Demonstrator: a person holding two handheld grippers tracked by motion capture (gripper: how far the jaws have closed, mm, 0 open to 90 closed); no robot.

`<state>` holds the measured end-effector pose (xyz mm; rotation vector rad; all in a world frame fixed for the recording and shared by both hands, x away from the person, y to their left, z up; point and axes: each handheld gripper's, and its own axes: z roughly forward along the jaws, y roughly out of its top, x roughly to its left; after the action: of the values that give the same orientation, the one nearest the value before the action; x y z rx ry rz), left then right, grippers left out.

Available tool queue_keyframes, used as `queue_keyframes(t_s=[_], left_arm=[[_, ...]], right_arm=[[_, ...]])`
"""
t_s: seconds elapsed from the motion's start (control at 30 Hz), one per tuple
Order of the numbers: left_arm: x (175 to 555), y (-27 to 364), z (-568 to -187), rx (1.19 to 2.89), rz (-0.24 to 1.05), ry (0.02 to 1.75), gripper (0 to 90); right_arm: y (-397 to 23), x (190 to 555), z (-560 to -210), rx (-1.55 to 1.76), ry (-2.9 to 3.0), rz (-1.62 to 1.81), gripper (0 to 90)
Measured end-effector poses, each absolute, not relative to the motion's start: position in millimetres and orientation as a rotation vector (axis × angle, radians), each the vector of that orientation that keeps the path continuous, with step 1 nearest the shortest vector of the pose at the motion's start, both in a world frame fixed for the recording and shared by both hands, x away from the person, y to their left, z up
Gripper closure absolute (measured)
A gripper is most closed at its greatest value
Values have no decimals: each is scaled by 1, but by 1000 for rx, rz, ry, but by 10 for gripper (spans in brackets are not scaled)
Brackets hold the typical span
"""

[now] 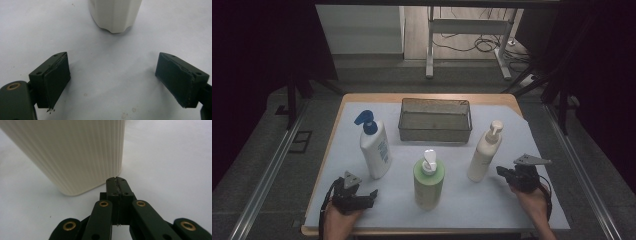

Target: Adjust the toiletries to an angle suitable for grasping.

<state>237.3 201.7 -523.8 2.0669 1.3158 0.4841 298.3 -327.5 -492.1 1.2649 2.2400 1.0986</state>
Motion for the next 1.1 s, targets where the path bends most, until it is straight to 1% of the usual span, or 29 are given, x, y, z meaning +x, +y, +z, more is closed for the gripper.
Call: queue_keyframes(t_s=[0.23,1.1], left_arm=[[237,202,-524,2066,484,1317,121],[237,202,-524,2067,483,1316,121]], right_arm=[[-324,312,-494,1287,2229,1111,893],[-299,337,-498,1281,2241,1084,894]])
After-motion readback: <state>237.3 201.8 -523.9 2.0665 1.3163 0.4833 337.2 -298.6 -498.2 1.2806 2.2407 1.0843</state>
